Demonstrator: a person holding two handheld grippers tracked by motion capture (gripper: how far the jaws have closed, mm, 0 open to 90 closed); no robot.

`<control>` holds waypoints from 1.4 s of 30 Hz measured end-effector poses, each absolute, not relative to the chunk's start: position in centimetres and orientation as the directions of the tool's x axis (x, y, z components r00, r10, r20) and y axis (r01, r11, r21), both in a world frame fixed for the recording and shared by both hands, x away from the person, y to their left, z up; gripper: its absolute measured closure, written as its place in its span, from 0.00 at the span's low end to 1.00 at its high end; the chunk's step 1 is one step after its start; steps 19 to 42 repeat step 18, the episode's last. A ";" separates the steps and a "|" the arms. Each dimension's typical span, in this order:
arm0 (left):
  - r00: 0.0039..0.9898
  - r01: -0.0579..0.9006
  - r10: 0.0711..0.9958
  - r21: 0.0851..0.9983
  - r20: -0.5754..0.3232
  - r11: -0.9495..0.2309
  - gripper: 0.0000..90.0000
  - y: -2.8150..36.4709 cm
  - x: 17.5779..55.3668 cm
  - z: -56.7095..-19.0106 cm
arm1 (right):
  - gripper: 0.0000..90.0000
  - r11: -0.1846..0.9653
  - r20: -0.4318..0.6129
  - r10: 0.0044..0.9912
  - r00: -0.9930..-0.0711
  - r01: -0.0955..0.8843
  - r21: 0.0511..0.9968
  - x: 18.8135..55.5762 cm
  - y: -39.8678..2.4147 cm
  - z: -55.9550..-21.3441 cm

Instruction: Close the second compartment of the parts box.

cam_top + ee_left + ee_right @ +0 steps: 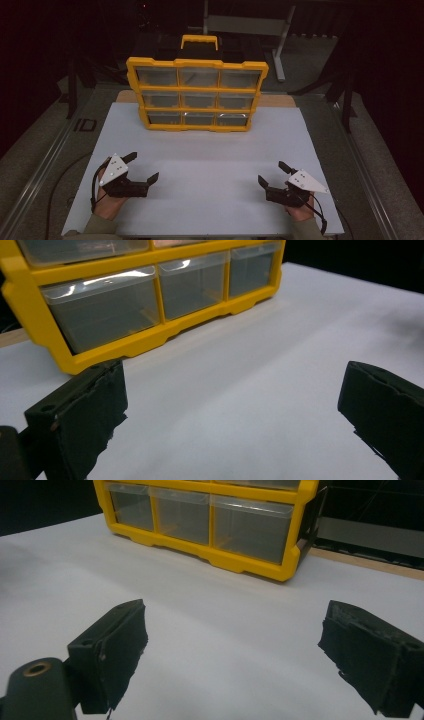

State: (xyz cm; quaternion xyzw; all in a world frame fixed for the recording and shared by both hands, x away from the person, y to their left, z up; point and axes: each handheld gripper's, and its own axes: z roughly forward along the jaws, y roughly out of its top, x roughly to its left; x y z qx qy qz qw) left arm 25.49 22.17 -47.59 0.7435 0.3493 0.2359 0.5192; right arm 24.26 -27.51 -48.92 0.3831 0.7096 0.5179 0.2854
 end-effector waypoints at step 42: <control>0.614 0.293 0.789 0.929 -0.001 -0.227 0.00 22.7 24.9 -48.8 | 0.12 0.184 -0.027 0.835 -0.549 0.234 0.955 24.4 -27.5 -49.1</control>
